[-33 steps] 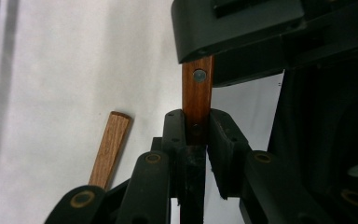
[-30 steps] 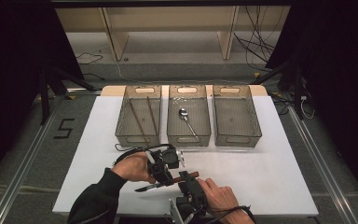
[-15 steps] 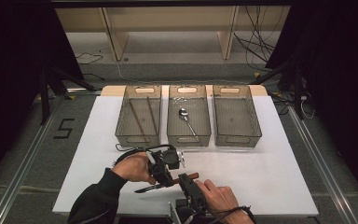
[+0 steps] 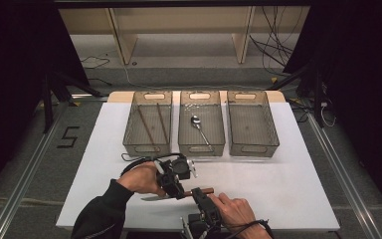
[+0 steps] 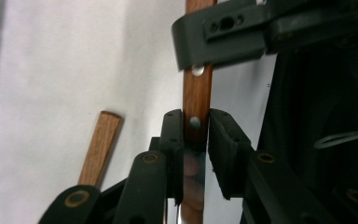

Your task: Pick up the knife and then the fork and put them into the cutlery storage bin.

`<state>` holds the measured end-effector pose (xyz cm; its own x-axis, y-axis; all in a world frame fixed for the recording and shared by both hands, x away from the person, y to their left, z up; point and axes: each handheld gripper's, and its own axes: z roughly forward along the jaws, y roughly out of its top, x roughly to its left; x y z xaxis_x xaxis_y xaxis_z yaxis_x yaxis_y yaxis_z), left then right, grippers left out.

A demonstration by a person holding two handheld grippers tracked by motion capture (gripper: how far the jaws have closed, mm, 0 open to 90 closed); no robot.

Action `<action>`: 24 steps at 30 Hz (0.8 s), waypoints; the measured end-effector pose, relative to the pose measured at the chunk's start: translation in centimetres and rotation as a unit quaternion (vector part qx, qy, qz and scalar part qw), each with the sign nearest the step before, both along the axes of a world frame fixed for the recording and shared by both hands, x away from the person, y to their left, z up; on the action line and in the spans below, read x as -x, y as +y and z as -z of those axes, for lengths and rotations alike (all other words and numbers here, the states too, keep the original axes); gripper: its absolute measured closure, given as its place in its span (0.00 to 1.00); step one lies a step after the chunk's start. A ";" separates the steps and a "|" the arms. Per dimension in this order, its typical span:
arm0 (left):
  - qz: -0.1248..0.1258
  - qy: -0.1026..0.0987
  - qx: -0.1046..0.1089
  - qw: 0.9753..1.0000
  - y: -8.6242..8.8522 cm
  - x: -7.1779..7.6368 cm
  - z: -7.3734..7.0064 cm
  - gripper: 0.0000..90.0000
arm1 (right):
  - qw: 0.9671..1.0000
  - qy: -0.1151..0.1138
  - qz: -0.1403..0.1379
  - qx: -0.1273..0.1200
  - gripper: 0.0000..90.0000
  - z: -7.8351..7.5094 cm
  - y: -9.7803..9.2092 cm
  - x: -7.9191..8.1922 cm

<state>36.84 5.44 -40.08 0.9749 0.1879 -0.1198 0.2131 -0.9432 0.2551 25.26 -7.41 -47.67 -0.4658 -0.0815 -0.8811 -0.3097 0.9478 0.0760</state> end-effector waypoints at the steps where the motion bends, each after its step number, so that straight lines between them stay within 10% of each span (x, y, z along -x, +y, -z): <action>1: -0.007 -0.007 0.006 1.000 0.3 -0.2 -0.2 0.75 | 1.000 -0.002 0.001 0.001 0.89 0.0 -0.1 0.0; 11: -0.084 -0.053 0.047 0.994 4.0 -1.6 -2.0 0.49 | 1.000 0.000 0.009 0.002 0.90 -0.3 -1.4 -0.3; 19: -0.142 -0.092 0.084 0.982 6.9 -1.9 -2.7 0.35 | 0.999 0.023 0.042 -0.018 0.90 -0.9 -3.4 -1.1; 24: -0.182 -0.123 0.123 0.968 8.2 -1.7 -3.3 0.29 | 0.996 0.036 0.076 -0.028 0.90 -1.6 -4.9 -2.2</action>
<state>38.55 13.68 -36.76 0.8540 0.5197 0.0234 0.4238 -0.7211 0.5481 27.47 -12.34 -46.06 -0.5306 0.0441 -0.8465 -0.1540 0.9770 0.1474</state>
